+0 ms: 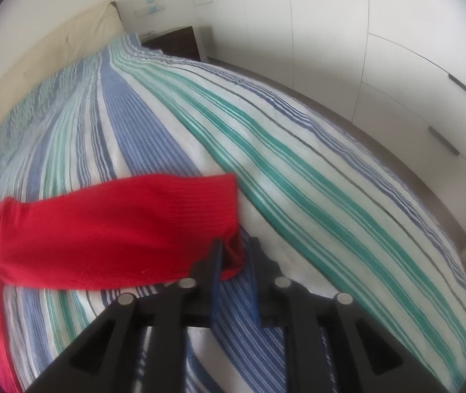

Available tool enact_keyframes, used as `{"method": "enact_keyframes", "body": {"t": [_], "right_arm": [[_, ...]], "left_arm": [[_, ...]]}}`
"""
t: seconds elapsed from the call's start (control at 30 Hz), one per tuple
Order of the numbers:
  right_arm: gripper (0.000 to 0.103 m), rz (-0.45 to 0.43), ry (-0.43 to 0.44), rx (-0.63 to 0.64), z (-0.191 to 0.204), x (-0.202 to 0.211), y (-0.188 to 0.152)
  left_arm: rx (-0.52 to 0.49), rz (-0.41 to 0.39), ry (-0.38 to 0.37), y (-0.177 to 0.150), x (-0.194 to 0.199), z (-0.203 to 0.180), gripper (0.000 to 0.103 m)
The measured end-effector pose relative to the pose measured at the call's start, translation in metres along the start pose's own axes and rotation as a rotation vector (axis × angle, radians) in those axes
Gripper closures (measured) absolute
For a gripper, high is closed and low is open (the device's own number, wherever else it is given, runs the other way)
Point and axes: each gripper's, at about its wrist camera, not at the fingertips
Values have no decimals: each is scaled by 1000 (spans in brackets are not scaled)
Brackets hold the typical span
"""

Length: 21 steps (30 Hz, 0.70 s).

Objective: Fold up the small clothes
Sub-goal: 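Grasp a sweater sleeve with the right gripper and pull it outward, then release, then grasp the other sleeve cuff with the left gripper and pull it outward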

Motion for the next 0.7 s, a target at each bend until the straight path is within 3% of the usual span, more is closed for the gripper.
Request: {"method": "enact_keyframes", "body": {"t": [0.1,0.23,0.47,0.53,0.6,0.7], "right_arm": [[88,-9,-19,-6,-3,3,1],[75,-41,-92,9,-7,11,3],[70,-69,-182,-46,-29,22,5],[59,-112,-224,-64,-35,31,8],[59,-196,-264,-87,-41,49,14],[50,-337,-281,-106,-41,89,22]], "left_arm": [[0,0,0,0,0,0,20],[0,0,0,0,0,0,20],[-1,0,1,1,2,-1,20],[-9,-8,5,5,12,-1,20],[-45,-43,-2,17,32,-6,20],[-123,-112,-62,58,62,-24,18]]}}
Point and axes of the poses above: each gripper's, at about its wrist camera, not at the fingertips, and x roughly against the way its jaws point, z to its left, y to its top, and after that the axes turned 11 degrees about -z, right-handed
